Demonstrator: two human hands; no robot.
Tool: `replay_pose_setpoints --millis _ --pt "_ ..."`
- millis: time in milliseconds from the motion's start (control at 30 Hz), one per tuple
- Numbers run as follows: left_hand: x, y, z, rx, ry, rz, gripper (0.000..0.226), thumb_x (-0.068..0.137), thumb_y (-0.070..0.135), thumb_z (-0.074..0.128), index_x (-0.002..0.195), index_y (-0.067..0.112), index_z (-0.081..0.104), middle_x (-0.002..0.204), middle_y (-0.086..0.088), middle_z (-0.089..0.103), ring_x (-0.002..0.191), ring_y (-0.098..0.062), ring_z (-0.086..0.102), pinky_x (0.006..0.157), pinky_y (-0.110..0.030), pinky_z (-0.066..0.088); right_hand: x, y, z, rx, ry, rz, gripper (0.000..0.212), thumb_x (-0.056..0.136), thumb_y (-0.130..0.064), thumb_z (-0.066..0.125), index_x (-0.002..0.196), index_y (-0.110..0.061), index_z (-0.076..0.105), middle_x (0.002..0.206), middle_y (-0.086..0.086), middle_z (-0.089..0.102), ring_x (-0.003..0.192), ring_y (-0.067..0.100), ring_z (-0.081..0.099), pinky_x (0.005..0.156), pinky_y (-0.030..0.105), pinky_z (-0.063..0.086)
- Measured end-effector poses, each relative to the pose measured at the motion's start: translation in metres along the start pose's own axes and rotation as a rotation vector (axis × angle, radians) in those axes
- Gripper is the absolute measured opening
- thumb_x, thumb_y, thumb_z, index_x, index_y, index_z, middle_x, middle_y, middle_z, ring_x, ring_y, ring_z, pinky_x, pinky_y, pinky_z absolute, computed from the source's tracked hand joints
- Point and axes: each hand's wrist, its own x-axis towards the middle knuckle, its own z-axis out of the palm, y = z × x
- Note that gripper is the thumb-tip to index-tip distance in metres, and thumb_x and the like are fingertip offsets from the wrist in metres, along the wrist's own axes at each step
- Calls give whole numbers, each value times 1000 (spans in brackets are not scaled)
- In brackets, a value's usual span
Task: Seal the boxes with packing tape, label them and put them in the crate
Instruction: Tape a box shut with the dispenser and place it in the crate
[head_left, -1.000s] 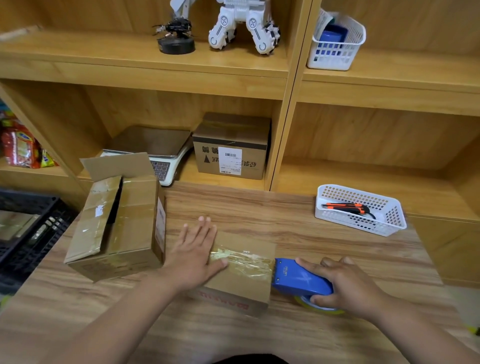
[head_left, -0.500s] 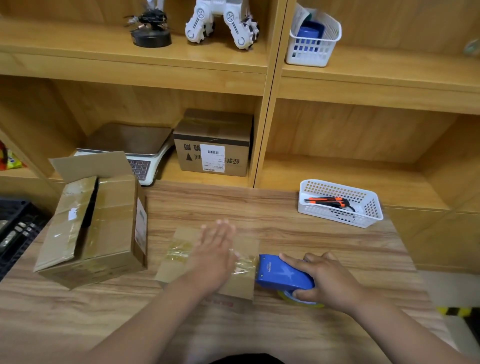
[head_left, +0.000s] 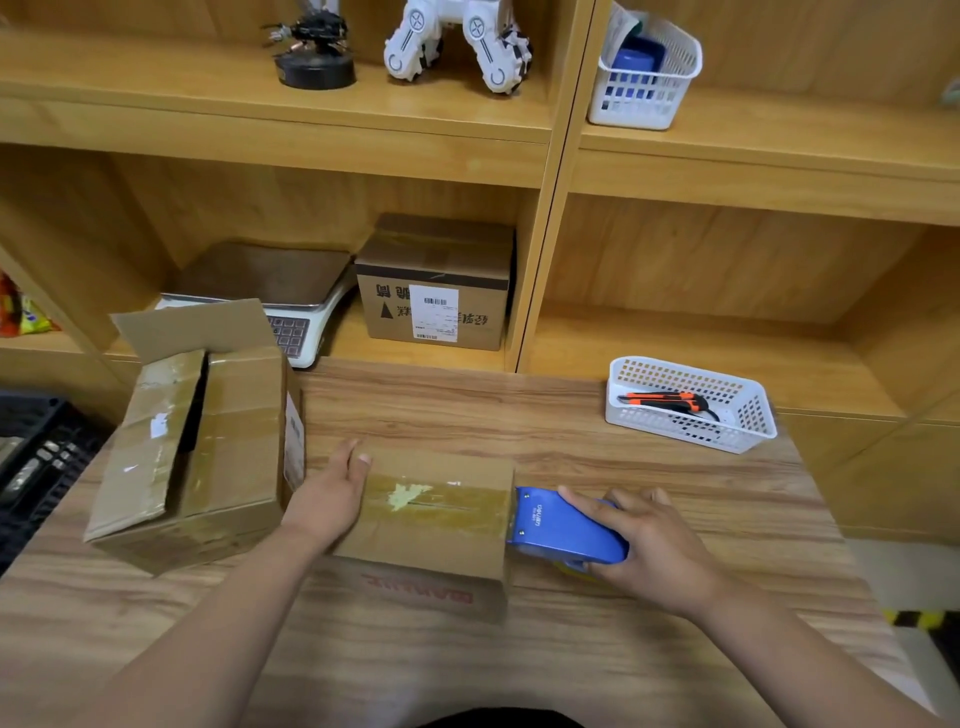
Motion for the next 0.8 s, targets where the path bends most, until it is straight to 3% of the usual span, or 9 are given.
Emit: replay_pose_setpoints --millis 100,200,333,433,533,667,733,800 --pt "5 -7 -11 -65 -12 -57 49 102 37 24 146 15 29 149 -14 35 136 -32 32 108 -34 25 9 -15 -6 16 21 -52 75 70 -66 51 140 -45 33 78 -15 49 73 0 20 71 14 18" --pt "6 -11 -12 -137 -9 -66 50 102 35 25 145 11 30 149 -12 34 138 -29 29 110 -32 21 11 -21 -13 76 41 -61 74 70 -65 51 140 -52 29 81 -20 41 77 0 28 75 15 20" --pt "2 -8 8 -259 -13 -129 51 102 38 25 143 10 36 148 -12 35 137 -29 29 113 -33 18 3 -19 -30 103 141 -60 74 68 -64 55 138 -50 35 93 -33 40 105 -27 21 73 14 21" --pt "-8 -4 34 -343 -60 -179 52 101 41 24 141 11 40 145 -15 40 134 -31 34 113 -38 23 -5 -15 -45 111 159 10 81 65 -67 56 135 -66 14 86 -28 42 101 -21 28 80 8 19" --pt "-20 7 51 -427 -73 -168 49 102 37 25 142 12 38 144 -16 40 132 -31 36 109 -35 25 -9 -13 -64 20 126 17 78 65 -68 56 128 -75 11 90 -16 50 88 -1 38 89 9 18" --pt "-24 18 46 -308 25 -9 51 99 31 40 144 9 30 143 -18 40 133 -33 35 106 -34 27 -8 -30 -83 -104 51 8 76 76 -62 61 127 -68 5 95 -14 46 87 10 31 83 9 21" --pt "-30 25 34 -256 25 167 68 91 38 54 147 17 22 148 -9 32 138 -28 27 112 -38 26 -3 -45 -86 -153 24 -4 76 78 -63 58 128 -67 0 96 -14 44 88 11 29 78 16 21" --pt "-42 36 17 -241 -69 416 90 78 53 61 149 32 9 153 8 15 143 -16 11 115 -38 15 5 -62 -89 -206 -2 -18 75 80 -64 54 133 -65 1 99 -15 44 87 11 26 73 21 15"
